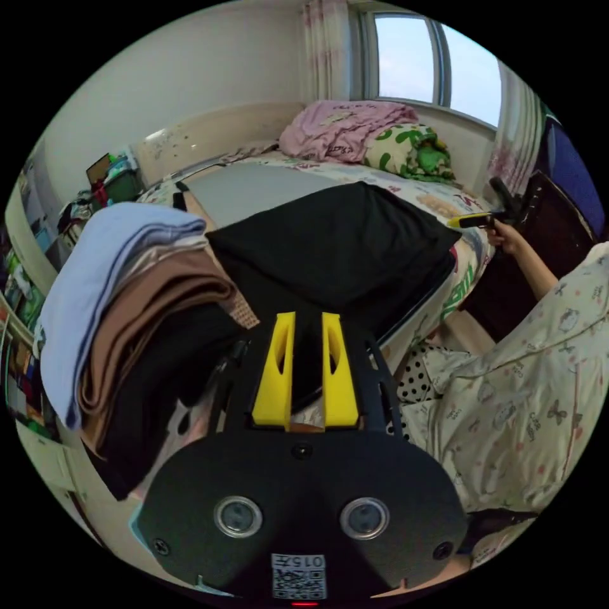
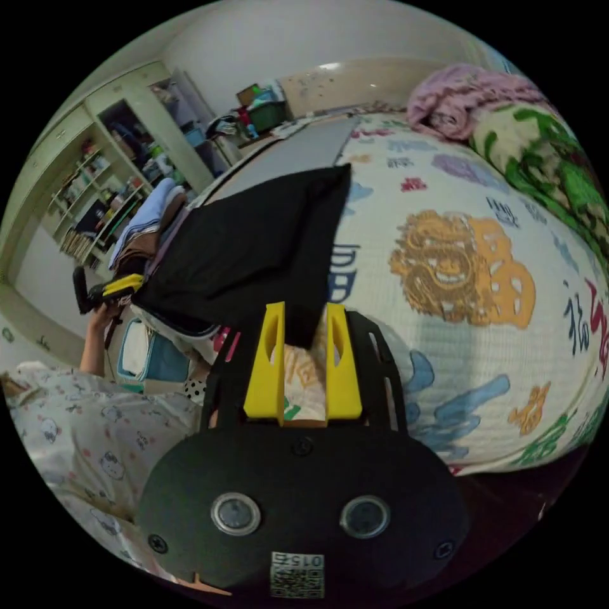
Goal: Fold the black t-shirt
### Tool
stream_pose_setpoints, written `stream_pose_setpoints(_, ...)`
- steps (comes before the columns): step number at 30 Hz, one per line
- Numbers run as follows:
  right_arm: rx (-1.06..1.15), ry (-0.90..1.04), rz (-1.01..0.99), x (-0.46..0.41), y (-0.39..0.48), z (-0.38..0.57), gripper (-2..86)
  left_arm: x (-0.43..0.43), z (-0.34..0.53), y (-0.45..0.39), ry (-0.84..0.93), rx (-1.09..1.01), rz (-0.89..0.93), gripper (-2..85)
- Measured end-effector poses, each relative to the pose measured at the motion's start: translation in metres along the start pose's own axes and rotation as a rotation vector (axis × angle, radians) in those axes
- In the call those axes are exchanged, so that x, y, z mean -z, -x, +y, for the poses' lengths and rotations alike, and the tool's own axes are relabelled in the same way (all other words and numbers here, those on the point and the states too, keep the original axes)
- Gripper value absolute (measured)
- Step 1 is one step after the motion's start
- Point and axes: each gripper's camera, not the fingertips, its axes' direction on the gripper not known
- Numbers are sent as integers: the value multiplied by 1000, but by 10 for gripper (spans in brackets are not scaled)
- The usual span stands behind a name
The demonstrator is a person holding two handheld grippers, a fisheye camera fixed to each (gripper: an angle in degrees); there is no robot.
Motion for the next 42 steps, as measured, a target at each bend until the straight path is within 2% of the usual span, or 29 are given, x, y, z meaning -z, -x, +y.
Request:
stream_pose_setpoints(3,-8,-53,76,-13,1,28,103,-11,25,2,-38,122,-21,77)
stream_pose_setpoints(6,4,-45,127,-30,4,42,81,-34,42,3,-35,196,45,64)
stream_pose_setpoints(8,18,-30,125,-37,1,53,5,-49,47,-2,-8,205,44,60)
stream_pose_setpoints(13,6,-11,171,-51,-16,93,-6,-69,55,-22,-15,204,20,51)
stream_pose_setpoints(16,89,-10,245,-61,-8,119,5,-81,51,-38,7,172,1,49)
stream_pose_setpoints(18,146,-34,324,-55,-2,133,34,-80,44,-54,8,112,-9,51)
stream_pose_setpoints(22,509,-160,296,-36,37,164,71,-66,24,-92,-77,-114,-16,60)
stream_pose_setpoints(24,644,-160,268,-46,49,163,85,-84,-3,-115,-37,-242,-33,76)
stream_pose_setpoints(26,769,-72,237,-76,58,151,105,-109,-22,-130,13,-335,9,84)
stream_pose_setpoints(31,849,133,243,-148,43,126,123,-181,-57,-160,116,-485,112,87)
stream_pose_setpoints(39,862,210,193,-183,14,108,49,-264,-77,-167,224,-539,220,63)
stream_pose_setpoints(42,806,193,62,-170,-6,75,16,-263,-95,-150,189,-525,258,22)
